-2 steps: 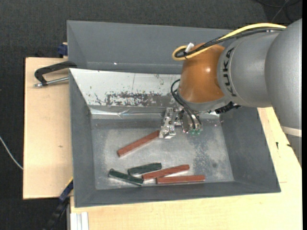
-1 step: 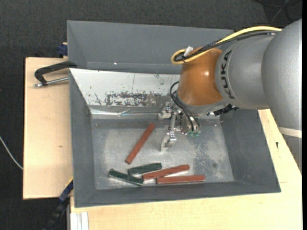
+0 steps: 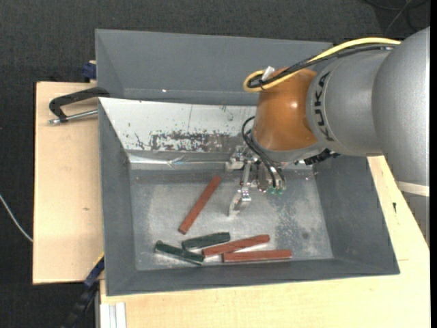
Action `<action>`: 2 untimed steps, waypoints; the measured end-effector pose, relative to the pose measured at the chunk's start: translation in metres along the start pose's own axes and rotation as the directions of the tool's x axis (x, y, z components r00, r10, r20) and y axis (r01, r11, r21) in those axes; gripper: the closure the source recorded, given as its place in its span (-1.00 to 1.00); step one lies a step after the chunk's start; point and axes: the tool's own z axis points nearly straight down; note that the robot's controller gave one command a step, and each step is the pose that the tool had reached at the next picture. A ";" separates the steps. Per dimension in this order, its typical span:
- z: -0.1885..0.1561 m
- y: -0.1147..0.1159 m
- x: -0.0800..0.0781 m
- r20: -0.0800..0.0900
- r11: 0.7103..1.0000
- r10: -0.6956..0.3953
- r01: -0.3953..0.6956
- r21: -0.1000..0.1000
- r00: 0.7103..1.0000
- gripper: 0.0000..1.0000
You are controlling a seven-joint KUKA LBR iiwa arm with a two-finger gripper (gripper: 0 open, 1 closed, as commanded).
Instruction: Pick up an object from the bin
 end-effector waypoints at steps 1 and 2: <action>0.000 0.071 0.002 -0.006 1.000 -0.021 0.021 0.000 1.000 1.00; 0.000 0.071 0.002 -0.005 1.000 -0.021 0.021 -0.001 1.000 1.00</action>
Offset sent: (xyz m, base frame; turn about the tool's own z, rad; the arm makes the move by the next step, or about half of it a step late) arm 0.0000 0.0000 0.0000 0.0000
